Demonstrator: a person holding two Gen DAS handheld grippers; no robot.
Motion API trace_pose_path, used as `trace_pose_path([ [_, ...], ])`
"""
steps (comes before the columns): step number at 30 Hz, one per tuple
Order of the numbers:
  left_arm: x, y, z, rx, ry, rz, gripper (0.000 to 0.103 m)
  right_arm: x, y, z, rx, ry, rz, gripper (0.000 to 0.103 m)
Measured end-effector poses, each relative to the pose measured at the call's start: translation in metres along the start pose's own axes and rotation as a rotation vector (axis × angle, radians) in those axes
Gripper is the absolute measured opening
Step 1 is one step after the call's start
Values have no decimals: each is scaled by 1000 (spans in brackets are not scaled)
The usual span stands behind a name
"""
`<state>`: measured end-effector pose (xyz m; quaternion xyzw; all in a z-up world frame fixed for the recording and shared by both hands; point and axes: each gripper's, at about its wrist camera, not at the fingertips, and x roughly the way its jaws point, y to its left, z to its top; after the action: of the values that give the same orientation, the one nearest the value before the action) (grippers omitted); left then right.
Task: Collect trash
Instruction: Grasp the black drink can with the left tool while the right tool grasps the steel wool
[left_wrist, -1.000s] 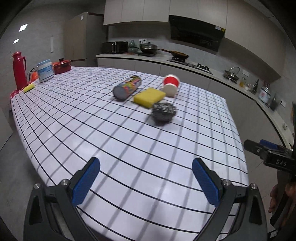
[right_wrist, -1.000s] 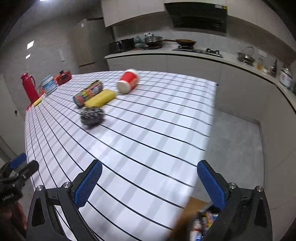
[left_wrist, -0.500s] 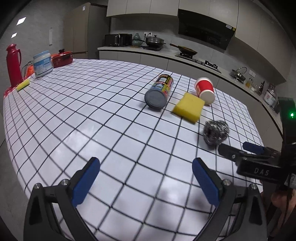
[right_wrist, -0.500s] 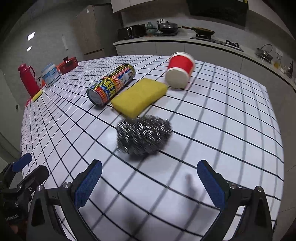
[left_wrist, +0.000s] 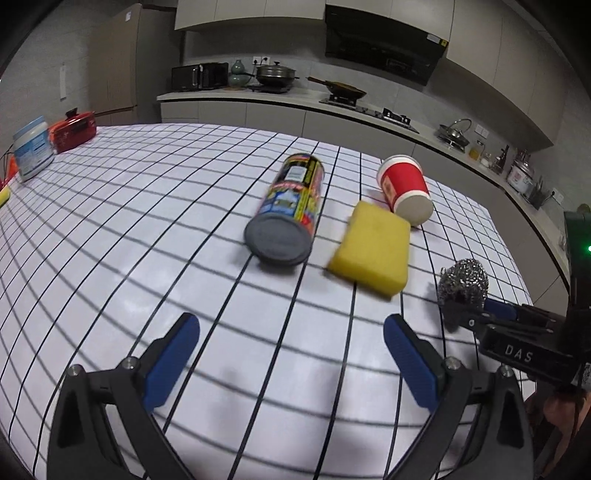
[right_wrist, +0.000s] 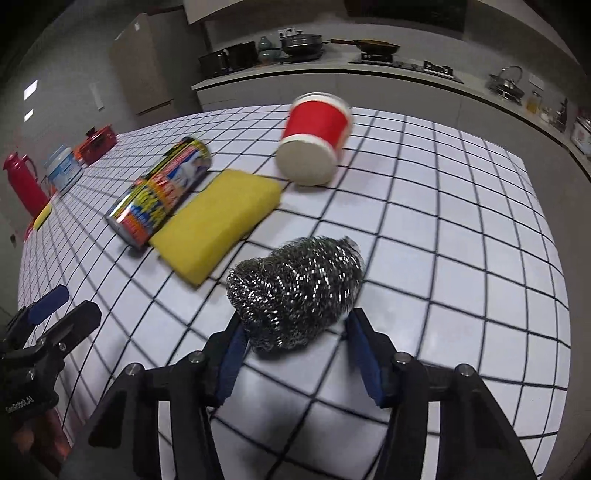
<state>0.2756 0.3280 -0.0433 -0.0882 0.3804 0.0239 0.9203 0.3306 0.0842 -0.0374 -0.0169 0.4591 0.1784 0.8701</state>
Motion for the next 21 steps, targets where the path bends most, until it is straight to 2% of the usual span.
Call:
trace_pose_path([
  [9, 32, 6, 46, 3, -28, -17, 99, 6, -29, 18, 62, -14, -38, 55],
  [13, 52, 6, 63, 16, -5, -27, 94, 13, -34, 28, 71, -11, -40, 56],
  [21, 78, 0, 72, 60, 64, -34, 82, 23, -37, 43, 72, -12, -48, 56],
])
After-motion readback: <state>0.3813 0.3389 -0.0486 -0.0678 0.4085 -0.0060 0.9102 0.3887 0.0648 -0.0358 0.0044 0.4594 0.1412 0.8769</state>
